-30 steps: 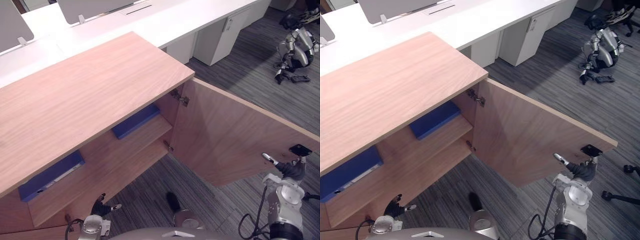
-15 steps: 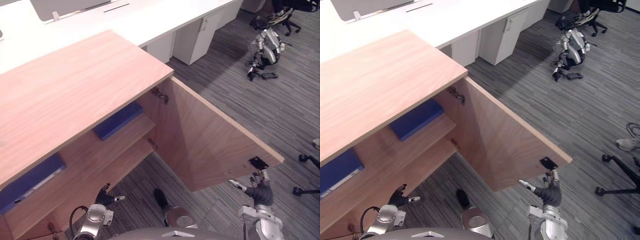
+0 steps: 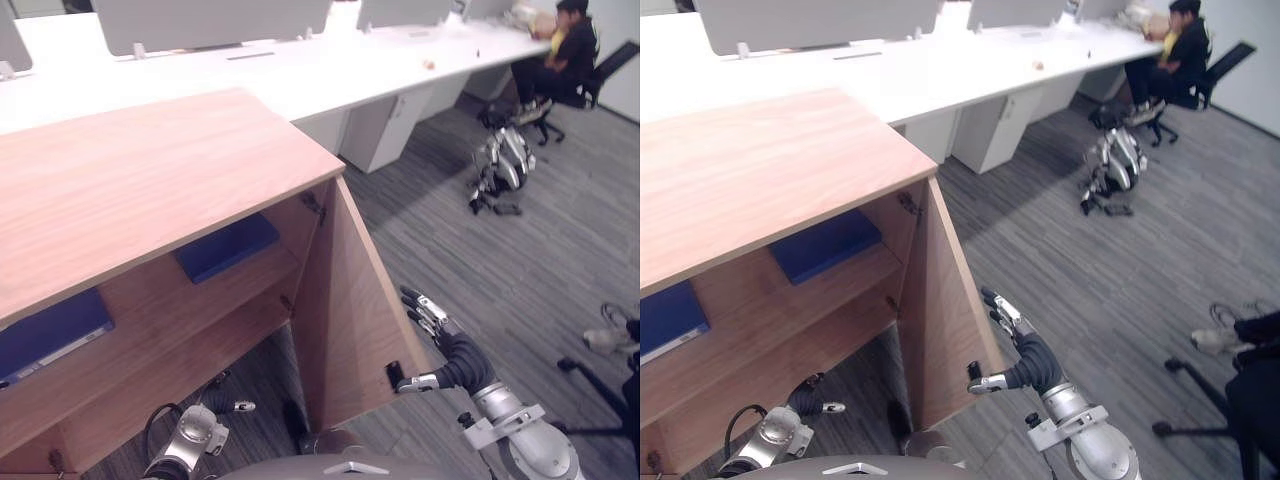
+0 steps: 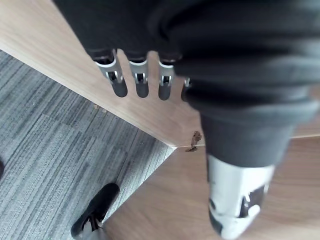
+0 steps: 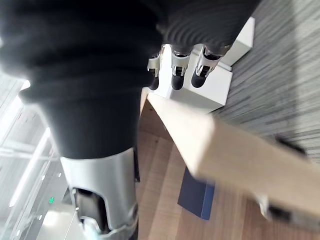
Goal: Walk over to the cabinet, pick up the folder, carry it to the office cabinet, place the folder inside the office cabinet, then close the office cabinet door
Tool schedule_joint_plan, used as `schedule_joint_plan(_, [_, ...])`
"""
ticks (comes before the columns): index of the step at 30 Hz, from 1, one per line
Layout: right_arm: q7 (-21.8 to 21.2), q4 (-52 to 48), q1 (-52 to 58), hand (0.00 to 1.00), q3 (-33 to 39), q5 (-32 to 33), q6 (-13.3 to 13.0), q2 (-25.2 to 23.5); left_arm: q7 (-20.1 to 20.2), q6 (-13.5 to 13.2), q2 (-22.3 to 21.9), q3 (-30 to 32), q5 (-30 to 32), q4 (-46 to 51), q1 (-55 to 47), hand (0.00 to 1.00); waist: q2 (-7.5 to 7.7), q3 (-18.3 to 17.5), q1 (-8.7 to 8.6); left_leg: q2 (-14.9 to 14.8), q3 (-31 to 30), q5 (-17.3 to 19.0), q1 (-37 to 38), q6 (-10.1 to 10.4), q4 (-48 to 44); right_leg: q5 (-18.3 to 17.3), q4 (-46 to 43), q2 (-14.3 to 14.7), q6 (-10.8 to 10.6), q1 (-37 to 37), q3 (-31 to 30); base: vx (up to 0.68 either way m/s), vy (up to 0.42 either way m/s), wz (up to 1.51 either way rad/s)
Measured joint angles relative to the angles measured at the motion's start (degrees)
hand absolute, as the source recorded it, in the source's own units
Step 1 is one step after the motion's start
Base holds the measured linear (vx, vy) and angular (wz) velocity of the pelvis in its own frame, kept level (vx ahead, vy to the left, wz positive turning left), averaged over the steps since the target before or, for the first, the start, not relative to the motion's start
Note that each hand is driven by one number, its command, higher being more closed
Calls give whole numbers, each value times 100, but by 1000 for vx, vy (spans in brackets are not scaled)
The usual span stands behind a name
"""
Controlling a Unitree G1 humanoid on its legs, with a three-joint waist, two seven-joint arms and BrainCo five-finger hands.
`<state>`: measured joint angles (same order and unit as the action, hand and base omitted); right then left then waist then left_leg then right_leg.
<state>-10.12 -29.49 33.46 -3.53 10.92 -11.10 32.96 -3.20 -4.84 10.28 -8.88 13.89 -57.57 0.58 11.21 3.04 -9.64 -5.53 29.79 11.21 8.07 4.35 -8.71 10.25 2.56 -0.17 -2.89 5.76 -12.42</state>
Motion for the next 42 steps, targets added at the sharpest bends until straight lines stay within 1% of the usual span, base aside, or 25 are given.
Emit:
schedule_joint_plan(2, [-52, -17, -56, 0, -1, 8, -33, 139, 33, 4, 80, -43, 1, -66, -26, 0, 91, -73, 42, 2, -41, 26, 44, -14, -4, -23, -18, -25, -30, -66, 73, -3, 32, 17])
schedule_joint_plan(3, [-53, -6, -96, 0, 25, 10, -31, 146, 36, 4, 106, -49, 1, -76, -26, 0, 94, -77, 48, 6, -62, 31, 43, -23, -6, -30, -18, -36, -38, -78, 89, 15, 53, 21])
schedule_joint_plan(6, [-125, -2, -123, 0, -120, 67, -47, 146, 46, 4, 255, -187, 1, -121, -10, 0, 267, -205, 69, 13, -214, 56, 26, -78, -23, -83, -42, -84, -16, -128, 242, 29, 49, 23])
schedule_joint_plan(9, [-160, 226, -323, 0, -433, 121, -71, 124, 103, 3, 266, -274, -2, -121, 8, 0, 264, -207, 98, 47, -369, 111, -34, -143, -52, -167, -84, -164, -36, -149, 399, 36, 58, 28])
schedule_joint_plan(11, [-183, 754, -627, 0, -724, 120, -52, -32, 105, 3, 258, -308, -4, -120, 69, 0, 210, -207, 211, 88, -561, 126, -238, -182, -112, -197, -139, -238, -36, -48, 571, 49, 61, 41])
schedule_joint_plan(12, [-184, 881, -711, 0, -766, 118, -28, -104, 105, 3, 258, -309, -5, -120, 78, 0, 185, -206, 224, 97, -627, 125, -300, -185, -128, -190, -137, -259, -50, -31, 645, 53, 30, 48])
schedule_joint_plan(14, [-173, 1218, -955, 0, -789, 104, 10, -310, 102, 11, 231, -303, -5, -121, 76, 0, 37, -178, 339, 115, -752, 118, -388, -196, -132, -192, -137, -292, -48, -5, 755, 60, 24, 37])
schedule_joint_plan(15, [-142, 1309, -1078, 0, -765, 45, 21, -374, 97, 22, 221, -250, -5, -121, 65, 0, -70, -155, 363, 120, -815, 111, -401, -205, -126, -192, -137, -308, -48, -14, 857, 57, 29, 26])
schedule_joint_plan(16, [-122, 1311, -1121, 0, -726, 1, 25, -416, 92, 24, 218, -232, -6, -121, 53, 0, -131, -140, 375, 121, -851, 110, -409, -206, -118, -192, -137, -316, -48, -22, 881, 59, 29, 33])
schedule_joint_plan(18, [24, 1295, -1216, 0, -279, -192, 22, -832, 87, 36, 197, -99, -5, -121, 12, 0, -287, -100, 373, 118, -986, 102, -410, -214, -98, -221, -137, -337, -48, -85, 1015, 24, 2, 30])
schedule_joint_plan(19, [91, 1296, -1231, 0, -149, -245, 21, -949, 85, 36, 186, -55, -5, -120, -14, 0, -325, -100, 375, 120, -991, 102, -410, -214, -93, -234, -137, -341, -56, -85, 1017, 7, -14, 13])
schedule_joint_plan(21, [389, 1294, -1341, 0, 388, -433, 4, -1440, 78, 44, 133, 59, -5, -120, -116, 0, -436, -106, 348, 119, -995, 102, -409, -214, -85, -284, -137, -346, -85, -86, 1023, 0, 0, 0])
schedule_joint_plan(24, [817, 1288, -1319, 0, 821, -812, -1, -2034, 57, 47, 25, 211, -4, -119, -157, 0, -457, -118, 332, 109, -1028, 84, -404, -198, -47, -319, -137, -340, -128, -95, 1042, -36, -48, 2])
schedule_joint_plan(30, [1143, 1316, -1276, 0, 817, -1199, -1, -2507, -14, 46, -131, 210, -5, -94, -206, 0, -509, -91, 313, 111, -954, 45, -390, -190, -27, -307, -178, -328, -133, -41, 992, -61, -34, -8])
schedule_joint_plan(32, [1213, 1568, -1333, 0, 742, -1364, -2, -2664, -28, 47, -113, 294, -12, 71, -246, 0, -455, -90, 357, 137, -751, 44, -514, -208, -207, -279, -658, -298, -79, 412, 906, -102, 6, -49])
schedule_joint_plan(33, [1222, 1725, -1458, 0, 608, -1382, 4, -2667, -36, 54, -128, 450, -27, 139, -242, 0, -465, -7, 360, 154, -622, -12, -578, -294, -212, -139, -887, -266, 35, 669, 867, -138, 11, -52])
schedule_joint_plan(34, [1223, 1773, -1558, 0, 549, -1426, 9, -2670, -36, 62, -130, 490, -28, 179, -260, 0, -502, 24, 385, 102, -572, -57, -617, -366, -176, -28, -855, -242, 42, 734, 845, -186, -6, -51])
schedule_joint_plan(35, [1242, 1853, -1585, 0, 438, -1509, 11, -2672, -40, 67, -165, 643, -42, 208, -297, 0, -565, 131, 420, 63, -403, -124, -637, -446, -71, -316, -1296, -266, 113, 850, 982, -176, -20, -27])
schedule_joint_plan(36, [1271, 2007, -1581, 0, 361, -1593, 13, -2673, -88, 97, -161, 684, -125, 213, -308, 0, -594, 152, 459, 54, -369, -189, -593, -430, -17, -1144, -2394, -338, 189, 985, 1235, -138, -26, -12])
schedule_joint_plan(37, [1276, 2077, -1586, 0, 327, -1595, 12, -2674, -129, 107, -149, 698, -145, 230, -319, 0, -585, 144, 484, 44, -364, -217, -583, -424, -6, -1390, -2771, -399, 158, 957, 1349, -61, -50, -3])
schedule_joint_plan(38, [1302, 2220, -1649, 0, 245, -1625, 13, -2674, -165, 123, -126, 729, -206, 254, -407, 0, -567, 131, 558, 10, -348, -257, -589, -395, -11, -1740, -3027, -498, 12, 743, 1506, -38, -102, -15])
schedule_joint_plan(39, [1328, 2300, -1722, 0, 133, -1717, 13, -2680, -187, 129, -126, 778, -254, 257, -501, 0, -539, 113, 676, -1, -317, -306, -644, -347, -15, -1960, -2751, -554, -114, 461, 1500, -35, -137, -25])
schedule_joint_plan(40, [1329, 2354, -1782, 0, 78, -1764, 11, -2698, -198, 133, -122, 794, -254, 259, -551, 0, -508, 87, 716, 10, -303, -331, -728, -314, -40, -2029, -2417, -566, -160, 317, 1449, -9, -190, -24])
schedule_joint_plan(41, [1332, 2491, -1899, 0, 57, -1811, 13, -2733, -241, 161, -140, 893, -278, 274, -503, 0, -511, 62, 741, -65, -359, -430, -925, -266, -109, -1815, -1794, -453, -116, 220, 1458, -24, -194, -1])
schedule_joint_plan(42, [1354, 2606, -2018, 0, 75, -1814, 27, -2765, -247, 162, -212, 874, -277, 284, -516, 0, -641, 111, 764, -105, -471, -668, -1107, -253, 4, -1506, -1356, -339, -61, 181, 1500, -40, -180, 10])
